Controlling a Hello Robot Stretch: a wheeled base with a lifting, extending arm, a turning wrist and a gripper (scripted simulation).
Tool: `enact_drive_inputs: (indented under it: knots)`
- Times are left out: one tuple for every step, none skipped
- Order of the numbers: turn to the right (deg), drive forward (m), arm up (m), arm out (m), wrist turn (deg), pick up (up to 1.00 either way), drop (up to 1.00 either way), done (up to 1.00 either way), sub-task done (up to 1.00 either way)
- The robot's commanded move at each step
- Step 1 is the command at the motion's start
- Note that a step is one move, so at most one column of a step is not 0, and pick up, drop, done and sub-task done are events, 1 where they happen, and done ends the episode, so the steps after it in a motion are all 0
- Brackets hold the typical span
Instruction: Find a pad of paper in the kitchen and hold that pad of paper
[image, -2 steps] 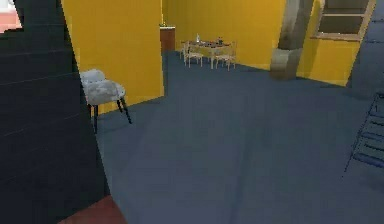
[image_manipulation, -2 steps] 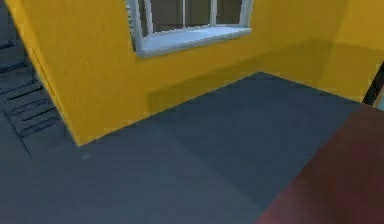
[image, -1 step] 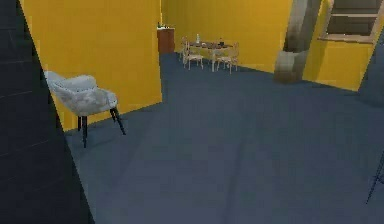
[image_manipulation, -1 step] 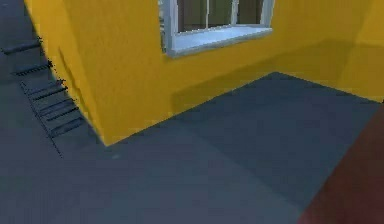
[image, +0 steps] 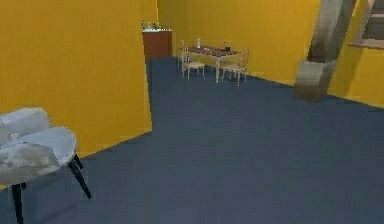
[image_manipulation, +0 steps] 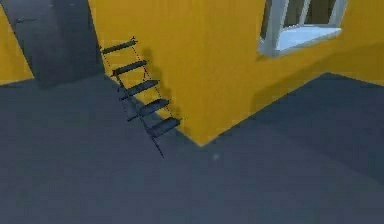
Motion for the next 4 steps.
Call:
enact_drive_inputs:
  knots:
    - [0.0, 1.0, 0.0, 0.0, 0.0, 0.0, 0.0, 0.0, 0.0]
    - [0.0, 1.0, 0.0, 0.0, 0.0, 0.0, 0.0, 0.0, 0.0]
    - [0.0, 1.0, 0.0, 0.0, 0.0, 0.0, 0.0, 0.0, 0.0]
    - [3.0, 0.0, 0.0, 0.0, 0.0, 0.0, 0.0, 0.0, 0.0]
